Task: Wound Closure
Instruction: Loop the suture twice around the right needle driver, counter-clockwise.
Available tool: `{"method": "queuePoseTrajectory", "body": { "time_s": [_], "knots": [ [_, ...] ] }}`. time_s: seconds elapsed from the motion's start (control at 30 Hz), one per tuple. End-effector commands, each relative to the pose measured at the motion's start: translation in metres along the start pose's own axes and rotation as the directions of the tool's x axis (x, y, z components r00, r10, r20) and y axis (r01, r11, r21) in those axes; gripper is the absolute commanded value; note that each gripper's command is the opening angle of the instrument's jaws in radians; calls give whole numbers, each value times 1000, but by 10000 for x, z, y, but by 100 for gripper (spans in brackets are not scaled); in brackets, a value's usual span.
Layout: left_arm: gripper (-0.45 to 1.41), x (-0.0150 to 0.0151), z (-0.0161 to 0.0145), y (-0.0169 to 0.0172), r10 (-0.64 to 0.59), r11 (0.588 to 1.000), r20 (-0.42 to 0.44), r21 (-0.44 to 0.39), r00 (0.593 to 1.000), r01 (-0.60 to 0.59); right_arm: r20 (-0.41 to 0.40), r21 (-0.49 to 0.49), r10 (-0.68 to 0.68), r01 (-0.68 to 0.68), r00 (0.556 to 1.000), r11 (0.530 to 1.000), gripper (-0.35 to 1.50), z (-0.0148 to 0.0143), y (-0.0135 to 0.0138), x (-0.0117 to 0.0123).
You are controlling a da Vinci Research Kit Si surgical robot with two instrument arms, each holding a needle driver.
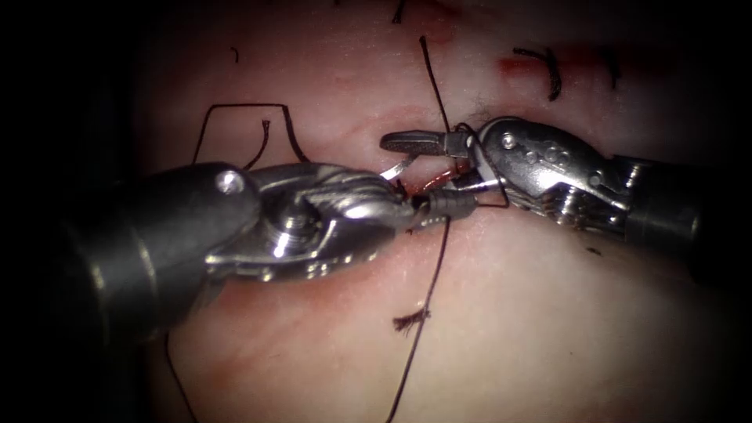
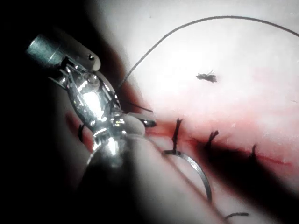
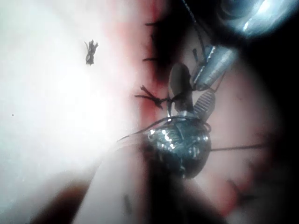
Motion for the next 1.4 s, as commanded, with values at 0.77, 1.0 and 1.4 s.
{"method": "queuePoseTrajectory", "body": {
  "time_s": [0.77,1.0,1.4],
  "knots": [
    [-35,-90,29,-13,-37,999,-78,-37,996,34,-136,398,77,-17,988,917,4,0,-17,-31],
    [-35,-100,40,24,-57,997,-64,-50,996,54,-271,380,150,-38,951,924,7,-7,-18,-31],
    [-35,-83,38,42,-79,995,-56,-71,995,75,-492,204,261,-182,831,962,52,-7,7,-35]
  ]
}}
